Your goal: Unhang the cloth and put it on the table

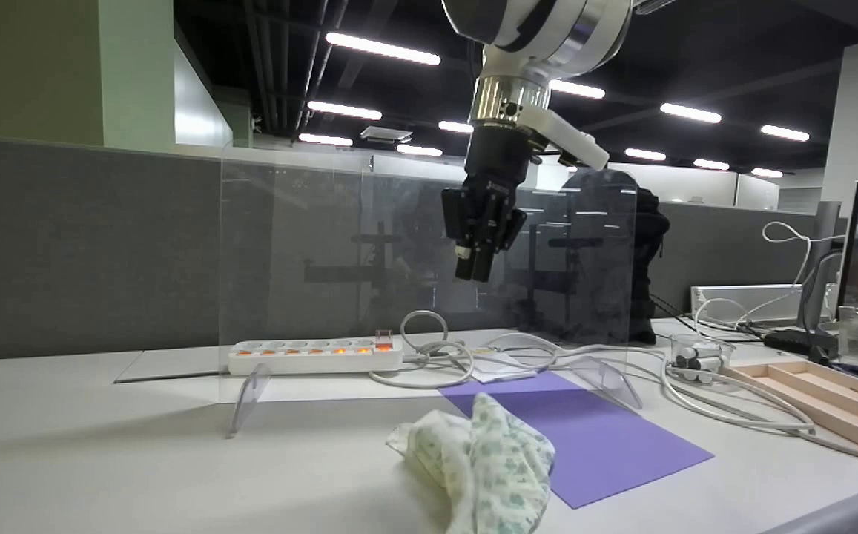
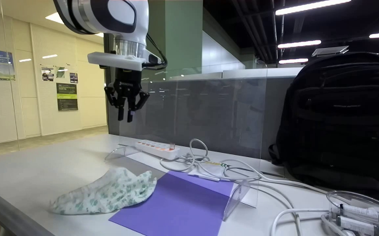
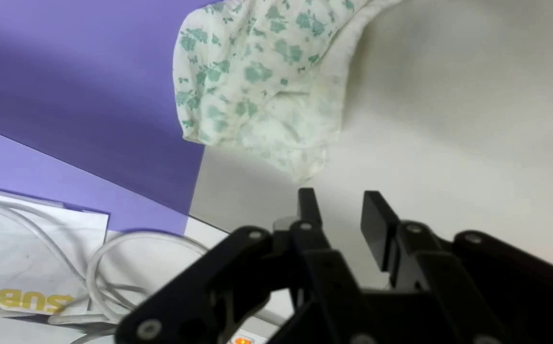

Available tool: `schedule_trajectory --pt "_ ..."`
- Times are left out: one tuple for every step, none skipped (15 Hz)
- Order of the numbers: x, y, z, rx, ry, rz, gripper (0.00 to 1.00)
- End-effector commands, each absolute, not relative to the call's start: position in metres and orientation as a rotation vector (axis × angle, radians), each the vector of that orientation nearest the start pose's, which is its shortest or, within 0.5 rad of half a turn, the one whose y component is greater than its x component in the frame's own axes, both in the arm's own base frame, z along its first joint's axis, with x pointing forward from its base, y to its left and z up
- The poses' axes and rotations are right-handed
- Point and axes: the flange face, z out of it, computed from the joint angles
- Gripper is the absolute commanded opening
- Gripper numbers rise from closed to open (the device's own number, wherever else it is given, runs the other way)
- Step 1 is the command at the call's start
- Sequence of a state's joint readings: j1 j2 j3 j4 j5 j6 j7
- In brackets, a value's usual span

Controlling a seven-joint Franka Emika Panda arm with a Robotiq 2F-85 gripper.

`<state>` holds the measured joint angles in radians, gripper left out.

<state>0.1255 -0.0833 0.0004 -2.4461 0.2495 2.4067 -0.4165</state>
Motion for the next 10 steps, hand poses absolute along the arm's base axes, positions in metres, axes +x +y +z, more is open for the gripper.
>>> schedule_trajectory --pt "0.468 0.063 0.34 -2.94 -0.517 -0.125 0.62" --pt "0.468 0.063 0.339 -2.942 -0.523 -0.13 0.69" --pt "0.468 0.063 0.338 -2.944 -0.533 -0.137 0.77" --pt "0.468 0.064 0.337 -2.945 -0.541 -0.147 0.83" --pt "0.469 0.063 0.335 -2.955 -0.543 -0.163 0.89" --pt "0.468 0.064 0.333 -2.962 -0.539 -0.169 0.96" --pt "0.468 0.064 0.33 -2.967 -0.548 -0.181 0.99" --pt "0.467 0.064 0.327 -2.976 -0.563 -0.187 1.0" --pt "0.466 0.063 0.323 -2.981 -0.579 -0.184 1.0" --pt "0.464 0.063 0.319 -2.98 -0.617 -0.177 1.0"
